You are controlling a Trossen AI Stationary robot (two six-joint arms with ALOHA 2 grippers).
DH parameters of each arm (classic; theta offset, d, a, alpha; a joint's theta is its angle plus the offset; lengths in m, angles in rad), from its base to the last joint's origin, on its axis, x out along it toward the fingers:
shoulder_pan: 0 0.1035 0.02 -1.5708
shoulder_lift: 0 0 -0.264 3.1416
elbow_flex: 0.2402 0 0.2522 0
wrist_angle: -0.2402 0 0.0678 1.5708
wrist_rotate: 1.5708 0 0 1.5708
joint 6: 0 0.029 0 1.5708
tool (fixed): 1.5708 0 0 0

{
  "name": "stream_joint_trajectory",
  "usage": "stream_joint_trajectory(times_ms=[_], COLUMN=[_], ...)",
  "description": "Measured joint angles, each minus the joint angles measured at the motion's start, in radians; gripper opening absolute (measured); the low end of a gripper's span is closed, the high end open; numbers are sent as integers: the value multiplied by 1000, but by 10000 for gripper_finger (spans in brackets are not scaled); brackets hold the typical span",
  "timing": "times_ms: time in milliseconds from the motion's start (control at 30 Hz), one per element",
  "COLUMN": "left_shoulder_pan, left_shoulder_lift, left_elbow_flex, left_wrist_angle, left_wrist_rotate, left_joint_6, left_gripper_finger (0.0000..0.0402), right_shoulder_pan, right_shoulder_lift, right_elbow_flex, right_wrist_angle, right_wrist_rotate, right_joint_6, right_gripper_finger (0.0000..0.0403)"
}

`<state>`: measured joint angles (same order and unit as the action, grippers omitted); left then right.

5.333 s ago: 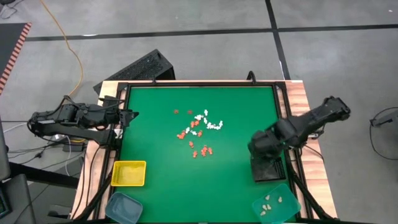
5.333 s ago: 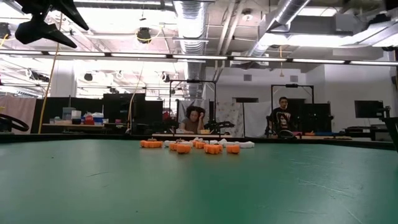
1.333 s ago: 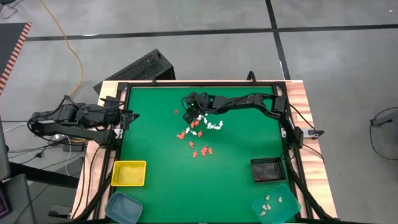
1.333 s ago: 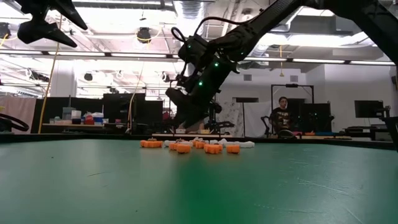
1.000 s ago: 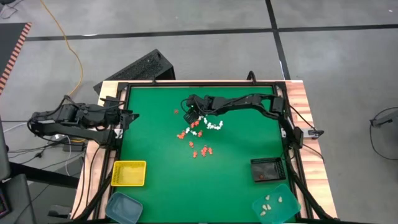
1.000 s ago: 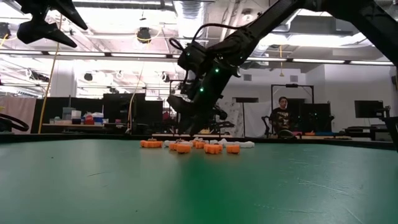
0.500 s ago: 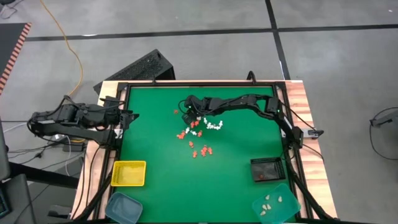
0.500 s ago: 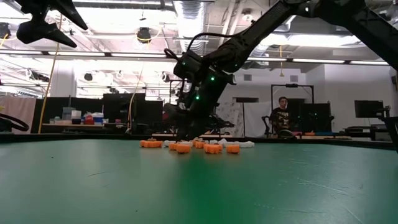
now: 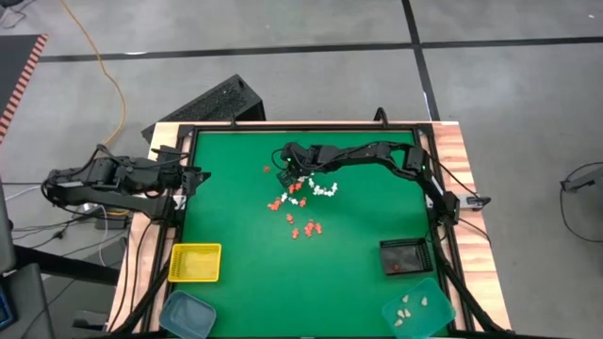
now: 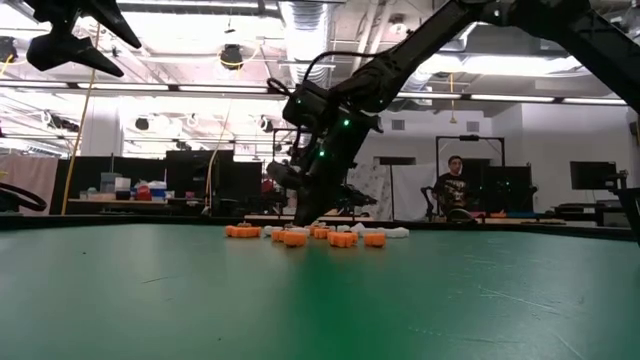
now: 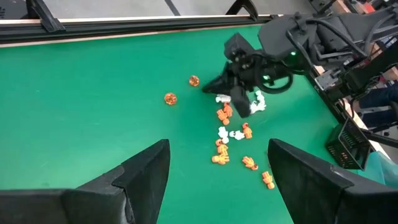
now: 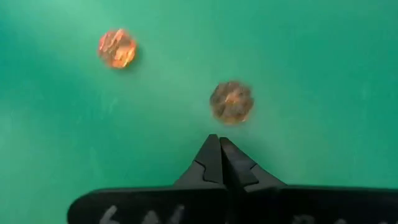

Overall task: Sort Halloween decoration
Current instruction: Put the orange pumpkin toy into the black bin

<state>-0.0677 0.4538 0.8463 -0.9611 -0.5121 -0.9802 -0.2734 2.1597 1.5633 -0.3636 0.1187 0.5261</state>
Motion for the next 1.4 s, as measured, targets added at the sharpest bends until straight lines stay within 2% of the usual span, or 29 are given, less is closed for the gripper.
stream_joint_trajectory(times_ms=[100, 233, 333, 533, 633, 733, 833, 1167, 1400], left_shoulder_pan=[0, 0, 0, 0, 0, 0, 0, 0, 0], left_shoulder_lift=[0, 0, 0, 0, 0, 0, 0, 0, 0], left_elbow_flex=[0, 0, 0, 0, 0, 0, 0, 0, 0], left_wrist_angle=[0, -1, -1, -1, -1, -4, -22, -37, -42], left_wrist_rotate=[0, 0, -9, -20, -21, -23, -24, -28, -35], left_joint_6=[1, 10, 11, 11, 11, 11, 10, 8, 8], left_gripper_finger=[261, 261, 261, 261, 261, 261, 261, 261, 261], right_shoulder_pan=[6, 4, -5, -19, -18, -19, -28, -50, -62], right_shoulder_lift=[-46, -126, -137, -105, -70, -48, -41, -27, 41], right_elbow_flex=[-5, -1, 1, -2, 1, 0, -1, 17, 62], right_wrist_angle=[-48, -11, 22, 31, 73, 96, 91, 114, 83], right_wrist_rotate=[-20, -11, -11, -44, -3, 50, 64, 60, -22], right_joint_6=[-20, -78, -139, -128, -98, -81, -79, -76, -78], right_gripper_finger=[4, 2, 25, 144, 208, 243, 246, 207, 196])
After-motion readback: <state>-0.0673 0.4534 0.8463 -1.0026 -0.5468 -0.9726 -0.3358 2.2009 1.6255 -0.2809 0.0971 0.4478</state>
